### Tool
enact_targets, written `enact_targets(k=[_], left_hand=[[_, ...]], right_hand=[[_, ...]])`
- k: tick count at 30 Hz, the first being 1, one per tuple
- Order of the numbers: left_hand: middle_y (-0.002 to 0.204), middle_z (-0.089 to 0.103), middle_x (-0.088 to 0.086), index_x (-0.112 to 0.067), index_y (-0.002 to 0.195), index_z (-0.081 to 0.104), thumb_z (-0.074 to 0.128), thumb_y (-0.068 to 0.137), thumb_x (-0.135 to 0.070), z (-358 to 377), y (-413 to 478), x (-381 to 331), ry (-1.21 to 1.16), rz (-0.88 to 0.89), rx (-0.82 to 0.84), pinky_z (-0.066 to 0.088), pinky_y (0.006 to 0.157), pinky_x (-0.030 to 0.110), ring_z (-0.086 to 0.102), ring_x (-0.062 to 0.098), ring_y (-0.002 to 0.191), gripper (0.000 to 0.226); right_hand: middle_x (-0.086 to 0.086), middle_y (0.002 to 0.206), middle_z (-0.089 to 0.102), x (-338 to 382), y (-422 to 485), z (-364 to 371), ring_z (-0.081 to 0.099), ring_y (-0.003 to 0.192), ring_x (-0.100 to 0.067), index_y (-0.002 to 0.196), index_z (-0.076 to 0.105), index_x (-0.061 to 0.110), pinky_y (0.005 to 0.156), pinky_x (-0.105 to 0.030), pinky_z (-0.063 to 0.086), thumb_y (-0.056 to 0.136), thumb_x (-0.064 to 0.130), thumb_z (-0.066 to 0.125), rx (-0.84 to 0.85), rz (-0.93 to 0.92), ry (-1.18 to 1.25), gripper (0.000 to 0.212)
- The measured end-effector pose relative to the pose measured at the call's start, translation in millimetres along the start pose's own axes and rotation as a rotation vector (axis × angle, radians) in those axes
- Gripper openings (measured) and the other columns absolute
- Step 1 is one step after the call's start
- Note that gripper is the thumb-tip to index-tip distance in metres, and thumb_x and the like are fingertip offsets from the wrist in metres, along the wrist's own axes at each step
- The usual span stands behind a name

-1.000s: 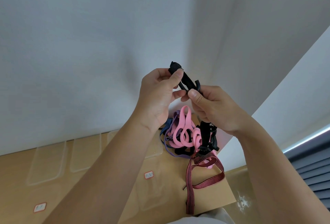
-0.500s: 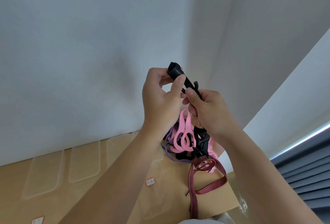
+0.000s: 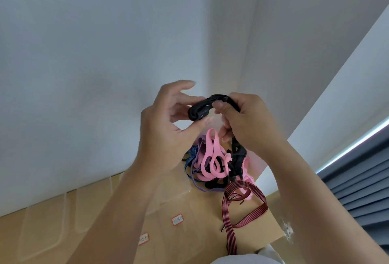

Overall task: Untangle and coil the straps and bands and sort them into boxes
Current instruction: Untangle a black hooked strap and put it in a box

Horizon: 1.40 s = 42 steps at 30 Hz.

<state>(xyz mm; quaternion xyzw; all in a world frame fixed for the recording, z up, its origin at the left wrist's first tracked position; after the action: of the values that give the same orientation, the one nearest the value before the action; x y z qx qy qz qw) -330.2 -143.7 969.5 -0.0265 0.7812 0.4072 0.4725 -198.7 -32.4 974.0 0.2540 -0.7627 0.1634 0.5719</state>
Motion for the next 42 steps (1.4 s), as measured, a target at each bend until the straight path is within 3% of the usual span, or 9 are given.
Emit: enact_targets(k=[4, 6, 11, 17, 23, 29, 32, 37, 42], left_hand=[[0.113, 0.074, 0.003, -0.012, 0.114, 0.073, 0.085, 0.079, -0.019, -15, 3, -14, -0.172, -0.181, 0.269, 0.061, 0.085, 0.034, 0.074, 0.026, 0.098, 0.037], [0.11, 0.075, 0.004, -0.008, 0.104, 0.076, 0.079, 0.087, -0.023, -20, 4, -18, -0.275, -0.356, 0.303, 0.061, 0.079, 0.035, 0.075, 0.026, 0.093, 0.023], [0.094, 0.073, 0.009, -0.007, 0.099, 0.068, 0.085, 0.078, -0.019, -19, 5, -8, -0.246, -0.582, 0.356, 0.059, 0.078, 0.043, 0.075, 0.031, 0.08, 0.03], [0.091, 0.077, -0.001, -0.011, 0.1, 0.07, 0.082, 0.081, -0.013, -10, 6, -6, -0.175, -0.635, 0.411, 0.055, 0.077, 0.028, 0.07, 0.015, 0.078, 0.023], [0.101, 0.074, 0.018, -0.014, 0.111, 0.068, 0.082, 0.072, -0.017, -6, 8, -8, -0.241, -0.743, 0.475, 0.042, 0.052, 0.017, 0.061, 0.013, 0.071, 0.042], [0.077, 0.065, 0.001, -0.011, 0.111, 0.067, 0.078, 0.076, -0.004, -1, 9, -14, -0.432, -0.756, 0.356, 0.033, 0.06, 0.032, 0.05, 0.011, 0.057, 0.037], [0.066, 0.063, -0.005, -0.01, 0.115, 0.065, 0.067, 0.077, -0.005, 3, 10, -17, -0.537, -0.77, 0.258, 0.036, 0.062, 0.031, 0.054, 0.006, 0.05, 0.038], [0.071, 0.064, 0.0, -0.005, 0.12, 0.064, 0.056, 0.09, 0.007, 6, 9, -18, -0.627, -0.769, 0.127, 0.053, 0.057, 0.021, 0.062, 0.008, 0.057, 0.034], [0.092, 0.067, 0.009, -0.003, 0.123, 0.064, 0.062, 0.078, -0.005, 7, 9, -16, -0.718, -0.725, 0.024, 0.058, 0.073, 0.025, 0.069, 0.016, 0.084, 0.046]], right_hand=[[0.001, 0.047, 0.055, 5, 4, -11, 0.065, 0.046, -0.022, 0.07, 0.056, 0.018, 0.045, -0.03, 0.047, 0.101, 0.021, 0.057, -0.002, -0.101, -0.209, 0.031], [0.0, 0.05, 0.059, 8, 4, -15, 0.061, 0.044, -0.016, 0.07, 0.057, 0.024, 0.044, -0.024, 0.043, 0.101, 0.021, 0.056, 0.02, -0.184, -0.306, 0.031], [-0.002, 0.057, 0.064, 18, -1, -13, 0.053, 0.044, -0.004, 0.091, 0.069, 0.02, 0.046, -0.013, 0.036, 0.101, 0.012, 0.054, 0.156, -0.308, -0.443, 0.019], [0.004, 0.063, 0.065, 19, 0, -12, 0.065, 0.051, -0.005, 0.092, 0.068, 0.025, 0.056, -0.034, 0.054, 0.1, 0.016, 0.052, 0.246, -0.247, -0.566, 0.02], [0.003, 0.059, 0.062, 17, -2, -16, 0.064, 0.051, -0.011, 0.087, 0.068, 0.025, 0.053, -0.037, 0.051, 0.099, 0.026, 0.053, 0.224, -0.287, -0.634, 0.019], [-0.004, 0.056, 0.053, 7, 0, -9, 0.052, 0.053, -0.028, 0.081, 0.057, 0.009, 0.049, -0.039, 0.04, 0.093, 0.053, 0.038, 0.121, -0.366, -0.64, 0.049], [-0.006, 0.063, 0.051, 1, -2, 3, 0.047, 0.055, -0.027, 0.091, 0.05, 0.008, 0.053, -0.043, 0.037, 0.1, 0.045, 0.034, 0.146, -0.37, -0.565, 0.042], [-0.015, 0.067, 0.055, -2, -8, 13, 0.049, 0.062, -0.031, 0.102, 0.052, 0.003, 0.062, -0.05, 0.043, 0.108, 0.032, 0.035, 0.223, -0.319, -0.314, 0.034], [-0.007, 0.06, 0.047, -6, -11, 20, 0.048, 0.053, -0.032, 0.081, 0.046, 0.009, 0.055, -0.044, 0.045, 0.11, 0.034, 0.033, 0.265, -0.236, -0.033, 0.041]])
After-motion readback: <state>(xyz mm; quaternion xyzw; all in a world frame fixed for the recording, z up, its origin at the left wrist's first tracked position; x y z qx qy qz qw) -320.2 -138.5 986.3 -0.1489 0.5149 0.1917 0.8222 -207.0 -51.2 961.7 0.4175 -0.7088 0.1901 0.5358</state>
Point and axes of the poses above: each hand's wrist, its own y-axis towards the middle knuckle, its own z-axis out of the palm, x = y × z, the point moved 2 cm from there along y, towards the middle knuckle
